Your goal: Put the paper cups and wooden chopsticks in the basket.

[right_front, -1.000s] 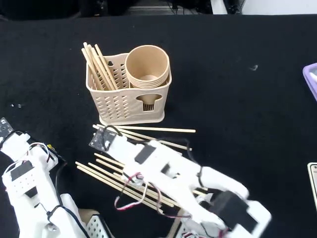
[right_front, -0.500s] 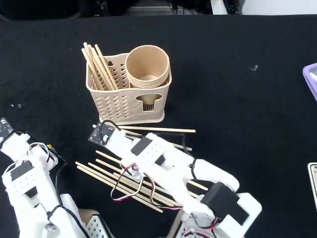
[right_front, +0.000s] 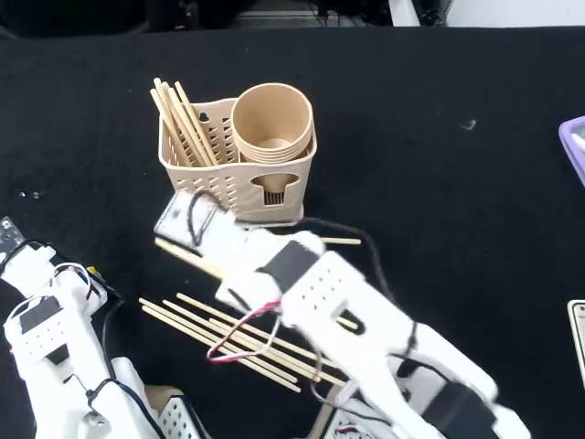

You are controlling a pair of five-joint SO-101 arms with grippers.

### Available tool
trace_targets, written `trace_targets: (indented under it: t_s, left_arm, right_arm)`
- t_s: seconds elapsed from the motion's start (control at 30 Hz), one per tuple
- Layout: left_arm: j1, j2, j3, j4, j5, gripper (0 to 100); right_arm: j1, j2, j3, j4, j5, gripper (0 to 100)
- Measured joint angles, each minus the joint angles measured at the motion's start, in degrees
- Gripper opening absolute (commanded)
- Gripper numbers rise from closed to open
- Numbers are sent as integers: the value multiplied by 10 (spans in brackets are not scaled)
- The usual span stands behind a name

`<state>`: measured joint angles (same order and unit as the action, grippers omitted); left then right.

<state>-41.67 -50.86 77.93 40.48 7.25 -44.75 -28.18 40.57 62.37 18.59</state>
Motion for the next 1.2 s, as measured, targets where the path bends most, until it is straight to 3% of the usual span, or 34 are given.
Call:
trace_targets:
  t_s: [0.2,0.43,0.6,0.73,1.07,1.2]
  left_arm:
    - [0,0,0,0,0,205]
    - [0,0,0,0,0,205]
    - [0,0,0,0,0,205]
    - [0,0,0,0,0,205]
    - [0,0,0,0,0,205]
    - [0,0,0,0,0,205]
  right_arm:
    - [44,-75,-57,3,6,11]
    - [44,-97,-184,9,-46,11]
    - [38,-69,-198,34,-47,11]
    - [8,-4,-127,7,-47,11]
    - [-40,149,49,-185,-51,18]
    - [-57,201,50,-194,-51,113]
